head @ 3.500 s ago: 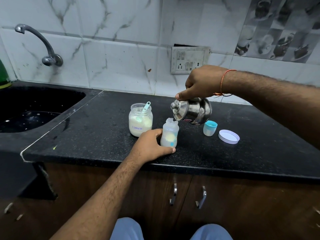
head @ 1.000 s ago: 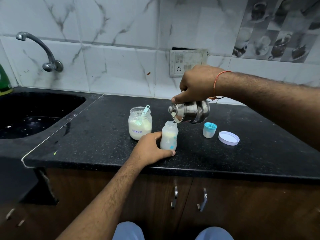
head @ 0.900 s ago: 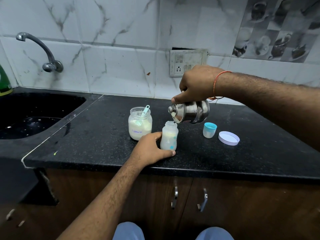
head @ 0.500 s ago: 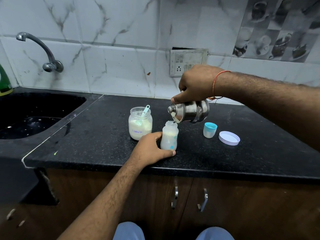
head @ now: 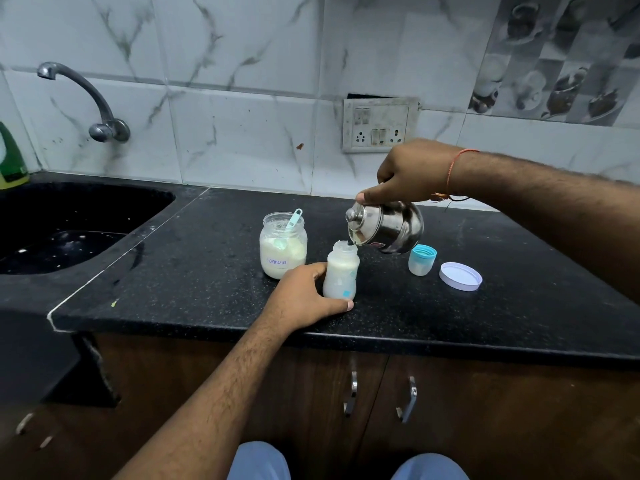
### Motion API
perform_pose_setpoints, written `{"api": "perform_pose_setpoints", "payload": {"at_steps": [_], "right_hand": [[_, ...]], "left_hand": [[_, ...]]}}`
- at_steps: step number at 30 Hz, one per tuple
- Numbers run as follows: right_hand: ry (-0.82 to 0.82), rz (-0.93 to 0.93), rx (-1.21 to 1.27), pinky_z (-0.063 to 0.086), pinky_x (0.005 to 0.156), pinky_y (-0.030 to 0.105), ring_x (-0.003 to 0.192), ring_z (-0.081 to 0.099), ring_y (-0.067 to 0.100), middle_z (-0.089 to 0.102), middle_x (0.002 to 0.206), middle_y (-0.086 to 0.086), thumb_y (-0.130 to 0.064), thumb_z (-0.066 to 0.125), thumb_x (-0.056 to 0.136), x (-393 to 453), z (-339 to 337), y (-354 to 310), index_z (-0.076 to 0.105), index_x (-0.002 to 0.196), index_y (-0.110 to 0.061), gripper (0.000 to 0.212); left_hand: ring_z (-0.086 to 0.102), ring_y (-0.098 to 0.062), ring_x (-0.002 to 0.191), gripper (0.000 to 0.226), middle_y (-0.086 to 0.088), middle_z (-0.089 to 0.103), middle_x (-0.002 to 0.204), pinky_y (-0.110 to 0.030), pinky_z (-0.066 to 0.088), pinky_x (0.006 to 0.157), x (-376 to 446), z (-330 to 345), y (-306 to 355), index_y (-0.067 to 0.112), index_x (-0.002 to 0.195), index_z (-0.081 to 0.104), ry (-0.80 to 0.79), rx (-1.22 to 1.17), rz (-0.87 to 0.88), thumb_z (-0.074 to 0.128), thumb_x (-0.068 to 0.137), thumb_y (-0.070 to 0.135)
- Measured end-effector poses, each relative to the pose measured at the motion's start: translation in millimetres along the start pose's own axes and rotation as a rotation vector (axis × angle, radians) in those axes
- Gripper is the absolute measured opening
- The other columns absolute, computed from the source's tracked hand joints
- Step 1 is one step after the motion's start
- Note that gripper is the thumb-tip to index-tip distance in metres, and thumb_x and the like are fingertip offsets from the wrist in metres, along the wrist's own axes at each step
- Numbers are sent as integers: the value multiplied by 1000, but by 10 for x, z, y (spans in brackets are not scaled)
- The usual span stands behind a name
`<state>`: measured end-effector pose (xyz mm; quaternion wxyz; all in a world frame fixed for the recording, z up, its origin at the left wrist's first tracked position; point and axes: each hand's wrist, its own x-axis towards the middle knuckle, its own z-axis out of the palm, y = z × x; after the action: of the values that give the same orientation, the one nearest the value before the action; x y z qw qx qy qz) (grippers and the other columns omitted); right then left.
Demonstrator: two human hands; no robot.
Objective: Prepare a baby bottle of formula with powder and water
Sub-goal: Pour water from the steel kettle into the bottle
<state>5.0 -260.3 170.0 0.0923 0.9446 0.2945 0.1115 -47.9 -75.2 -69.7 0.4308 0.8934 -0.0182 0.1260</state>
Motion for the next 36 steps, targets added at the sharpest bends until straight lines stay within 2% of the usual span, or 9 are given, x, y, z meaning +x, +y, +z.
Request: {"api": "perform_pose_setpoints", "payload": {"at_steps": [4, 6, 8, 12, 17, 21, 28, 31, 36], "right_hand": [[-68, 97, 273, 46, 54, 26, 47, 54, 20, 62, 59, 4, -71, 64, 90, -65, 112, 174, 72, 73, -16, 58], [-102, 154, 460, 43, 48, 26, 45, 49, 20, 59, 62, 6, -68, 68, 90, -84, 228, 284, 73, 80, -9, 60], [-146, 211, 647, 38, 46, 25, 46, 43, 19, 54, 59, 5, -66, 71, 89, -102, 359, 399, 70, 79, -8, 59], [-247, 274, 906, 32, 48, 24, 44, 36, 16, 45, 55, 2, -63, 68, 93, -160, 592, 572, 53, 72, -19, 51], [-242, 387, 1078, 32, 51, 28, 45, 37, 15, 45, 54, 1, -58, 62, 99, -79, 900, 685, 60, 96, -13, 45], [-184, 436, 1131, 33, 52, 28, 49, 38, 15, 47, 56, 1, -53, 60, 101, 40, 1058, 662, 61, 100, -13, 40], [-209, 461, 1061, 26, 40, 20, 40, 30, 9, 53, 58, -1, -53, 58, 101, 236, 1257, 626, 61, 96, -16, 37], [-253, 469, 1068, 24, 44, 21, 39, 30, 9, 56, 57, 0, -51, 55, 103, 291, 1329, 635, 59, 92, -17, 36], [-307, 483, 1016, 25, 48, 22, 43, 31, 11, 63, 63, 1, -48, 48, 107, 344, 1344, 664, 56, 90, -18, 36]], "left_hand": [[64, 4, 85, 63, 20, 76, 105, -21, 46, 74, -5, -4, 7, 30, 131, 76, 4, 6, 1, 100, 75, 44], [64, 4, 83, 64, 19, 77, 106, -21, 46, 73, -6, -4, 9, 30, 131, 75, 5, 11, 2, 100, 74, 45], [64, 3, 84, 64, 18, 78, 109, -21, 46, 73, -10, -7, 19, 30, 132, 75, 4, 15, 1, 100, 75, 45], [63, 3, 82, 65, 19, 77, 107, -21, 45, 72, -18, -11, 32, 30, 132, 74, 5, 25, -8, 100, 75, 45], [66, 2, 86, 66, 19, 78, 109, -24, 50, 77, -19, -13, 27, 31, 132, 74, 0, 15, -16, 101, 74, 46], [73, -1, 95, 67, 19, 81, 109, -32, 61, 89, -14, -7, -9, 32, 129, 76, -1, -16, -12, 99, 69, 51], [67, 5, 79, 68, 19, 80, 104, -25, 56, 79, 0, 0, -21, 32, 131, 76, -5, -17, -14, 101, 70, 49], [60, 13, 64, 66, 20, 75, 92, -19, 45, 69, 5, 6, -22, 31, 132, 76, -7, -9, -15, 101, 73, 45], [58, 13, 60, 61, 20, 70, 82, -20, 43, 66, 4, 4, -21, 30, 126, 76, -4, -7, -23, 102, 73, 44]]}}
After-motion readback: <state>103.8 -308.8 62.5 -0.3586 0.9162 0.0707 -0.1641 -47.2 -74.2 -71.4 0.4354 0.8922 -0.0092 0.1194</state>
